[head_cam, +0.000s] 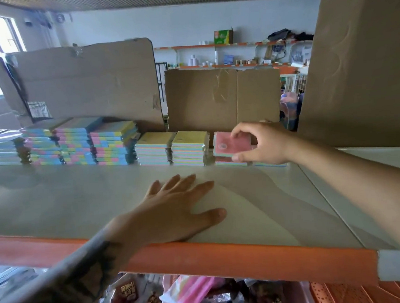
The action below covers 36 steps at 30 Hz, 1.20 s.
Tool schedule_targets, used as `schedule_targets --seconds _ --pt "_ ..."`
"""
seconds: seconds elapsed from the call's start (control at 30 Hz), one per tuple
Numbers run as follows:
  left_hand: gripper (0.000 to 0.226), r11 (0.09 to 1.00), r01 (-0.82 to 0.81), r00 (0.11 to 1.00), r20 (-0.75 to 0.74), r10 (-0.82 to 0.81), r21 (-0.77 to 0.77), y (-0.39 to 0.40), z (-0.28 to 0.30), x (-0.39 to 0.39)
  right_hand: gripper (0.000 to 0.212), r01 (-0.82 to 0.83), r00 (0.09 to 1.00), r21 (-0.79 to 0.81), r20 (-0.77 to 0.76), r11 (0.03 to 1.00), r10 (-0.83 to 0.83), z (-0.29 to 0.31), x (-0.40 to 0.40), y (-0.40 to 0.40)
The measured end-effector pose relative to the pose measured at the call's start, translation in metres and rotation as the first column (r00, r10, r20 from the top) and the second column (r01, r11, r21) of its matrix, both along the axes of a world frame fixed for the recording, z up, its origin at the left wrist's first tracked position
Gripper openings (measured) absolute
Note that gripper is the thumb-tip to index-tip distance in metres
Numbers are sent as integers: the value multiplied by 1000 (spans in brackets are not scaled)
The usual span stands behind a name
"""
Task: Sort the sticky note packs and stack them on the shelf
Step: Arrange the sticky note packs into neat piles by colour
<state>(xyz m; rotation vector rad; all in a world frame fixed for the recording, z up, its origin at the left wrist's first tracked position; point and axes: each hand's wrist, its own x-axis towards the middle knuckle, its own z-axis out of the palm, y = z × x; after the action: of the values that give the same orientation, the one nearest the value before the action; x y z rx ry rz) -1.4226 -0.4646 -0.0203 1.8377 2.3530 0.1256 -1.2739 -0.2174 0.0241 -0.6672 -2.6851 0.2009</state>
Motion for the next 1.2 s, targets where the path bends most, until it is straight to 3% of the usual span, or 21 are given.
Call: schedule_targets --seconds 0.27,0.67,0.87,1.2 --pt "86 1000 1 1000 -22 -1 3 3 -5 -2 35 53 993 -198 116 979 -30 -22 -20 31" --pt "90 1000 13 1000 -14 -13 21 1 -3 -1 40 77 992 -236 114 969 -51 -20 -5 15" --pt "100 995 20 997 -80 -12 102 5 6 10 51 141 973 -93 197 986 -120 7 31 3" --pt "78 983 115 993 -36 -111 143 93 42 130 24 260 951 59 157 964 -266 35 185 43"
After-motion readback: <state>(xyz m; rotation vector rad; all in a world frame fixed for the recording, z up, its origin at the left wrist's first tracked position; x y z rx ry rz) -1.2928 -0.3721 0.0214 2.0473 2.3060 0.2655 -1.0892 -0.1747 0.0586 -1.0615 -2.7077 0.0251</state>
